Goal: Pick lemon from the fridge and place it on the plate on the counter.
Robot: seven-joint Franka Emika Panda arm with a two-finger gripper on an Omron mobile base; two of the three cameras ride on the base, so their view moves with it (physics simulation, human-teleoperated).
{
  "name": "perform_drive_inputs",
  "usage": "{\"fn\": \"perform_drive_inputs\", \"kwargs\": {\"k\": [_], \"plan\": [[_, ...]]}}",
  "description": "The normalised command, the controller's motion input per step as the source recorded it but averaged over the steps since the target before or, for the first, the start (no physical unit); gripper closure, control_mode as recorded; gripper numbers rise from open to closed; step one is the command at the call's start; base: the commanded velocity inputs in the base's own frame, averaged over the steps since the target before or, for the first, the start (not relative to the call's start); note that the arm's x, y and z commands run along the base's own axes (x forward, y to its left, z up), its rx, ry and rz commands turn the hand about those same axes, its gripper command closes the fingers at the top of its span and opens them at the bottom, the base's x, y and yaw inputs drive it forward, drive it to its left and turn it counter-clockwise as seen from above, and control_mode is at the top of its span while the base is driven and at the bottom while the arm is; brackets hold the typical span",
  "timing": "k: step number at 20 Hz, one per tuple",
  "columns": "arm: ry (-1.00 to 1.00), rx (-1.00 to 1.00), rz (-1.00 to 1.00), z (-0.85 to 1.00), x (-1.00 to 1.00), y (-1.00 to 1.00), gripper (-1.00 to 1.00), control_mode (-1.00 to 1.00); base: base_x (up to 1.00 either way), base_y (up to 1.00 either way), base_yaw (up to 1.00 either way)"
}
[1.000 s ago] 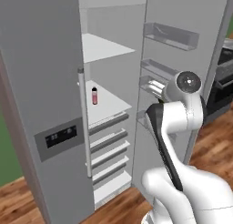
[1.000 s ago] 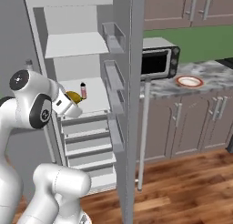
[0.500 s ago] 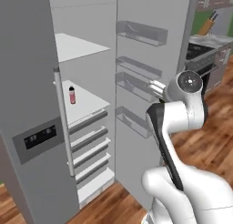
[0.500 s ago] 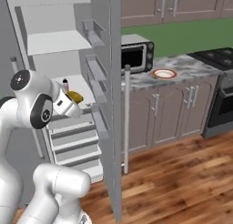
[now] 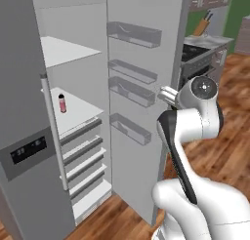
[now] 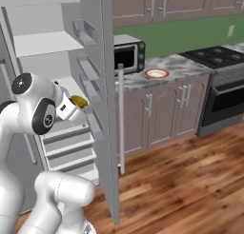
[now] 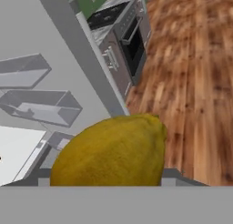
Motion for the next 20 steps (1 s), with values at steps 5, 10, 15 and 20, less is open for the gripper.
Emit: {"fn": "perform_drive_inputs", "kwargs": {"k": [5,10,15,20], "plan": [[0.0,0.0,0.0,0.0,0.0,0.0,1.0,1.0,-0.3,-0.26,-0.2],[0.0,0.0,0.0,0.0,0.0,0.0,1.0,1.0,-0.23,-0.38,-0.17],[0.0,0.0,0.0,0.0,0.0,0.0,1.0,1.0,-0.21,-0.52,-0.16],[0.0,0.0,0.0,0.0,0.0,0.0,1.0,1.0,-0.15,-0.58,-0.15]]}}
